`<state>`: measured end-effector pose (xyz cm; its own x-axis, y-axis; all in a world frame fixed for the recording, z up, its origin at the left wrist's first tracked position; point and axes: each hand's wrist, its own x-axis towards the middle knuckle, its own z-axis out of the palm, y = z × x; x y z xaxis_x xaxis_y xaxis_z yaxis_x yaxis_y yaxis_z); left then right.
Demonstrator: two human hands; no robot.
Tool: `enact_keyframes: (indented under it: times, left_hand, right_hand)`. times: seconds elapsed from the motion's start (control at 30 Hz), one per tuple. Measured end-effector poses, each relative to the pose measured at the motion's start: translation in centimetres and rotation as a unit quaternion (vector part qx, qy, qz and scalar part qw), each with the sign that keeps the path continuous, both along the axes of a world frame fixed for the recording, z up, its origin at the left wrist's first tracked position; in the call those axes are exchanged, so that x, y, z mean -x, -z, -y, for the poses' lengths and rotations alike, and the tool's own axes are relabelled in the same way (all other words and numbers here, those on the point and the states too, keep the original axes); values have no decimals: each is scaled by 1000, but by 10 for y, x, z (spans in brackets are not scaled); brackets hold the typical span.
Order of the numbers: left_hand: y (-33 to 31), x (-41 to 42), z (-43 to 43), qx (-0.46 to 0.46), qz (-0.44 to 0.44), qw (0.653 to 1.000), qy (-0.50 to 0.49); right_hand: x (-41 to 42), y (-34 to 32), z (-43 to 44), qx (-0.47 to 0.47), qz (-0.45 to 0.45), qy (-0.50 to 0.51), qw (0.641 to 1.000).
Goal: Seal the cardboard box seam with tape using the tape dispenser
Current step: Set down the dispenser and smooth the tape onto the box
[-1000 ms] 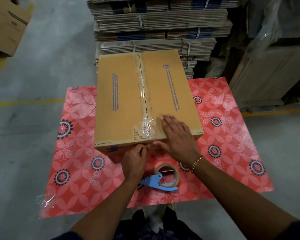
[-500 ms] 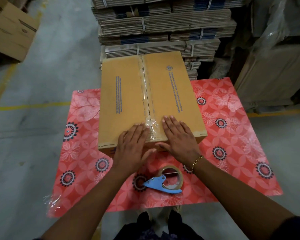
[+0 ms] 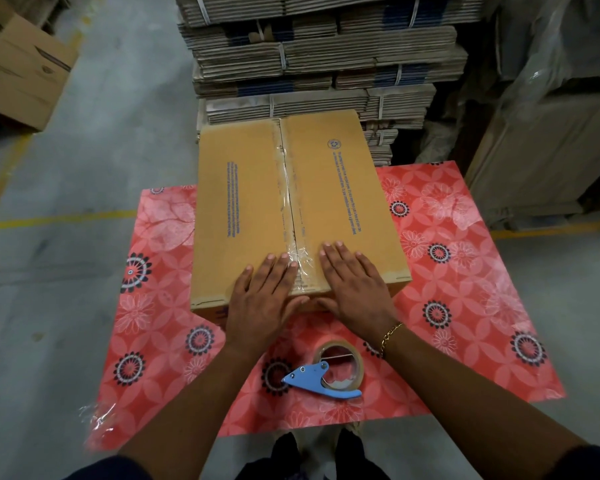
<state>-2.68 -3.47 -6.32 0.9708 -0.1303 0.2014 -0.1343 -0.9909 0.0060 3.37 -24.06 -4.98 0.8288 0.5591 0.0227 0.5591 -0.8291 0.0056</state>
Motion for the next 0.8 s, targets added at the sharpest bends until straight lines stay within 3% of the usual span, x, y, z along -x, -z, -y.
enact_keyframes:
  times: [0.4, 0.8]
  left_hand:
    - [2, 2, -9, -49, -16, 998, 36]
    - [-4, 3, 1, 18, -7, 1000, 5]
  right_hand:
    - [5, 0, -7, -55, -15, 34, 998]
    - [5, 10, -6, -11, 21, 11, 1000]
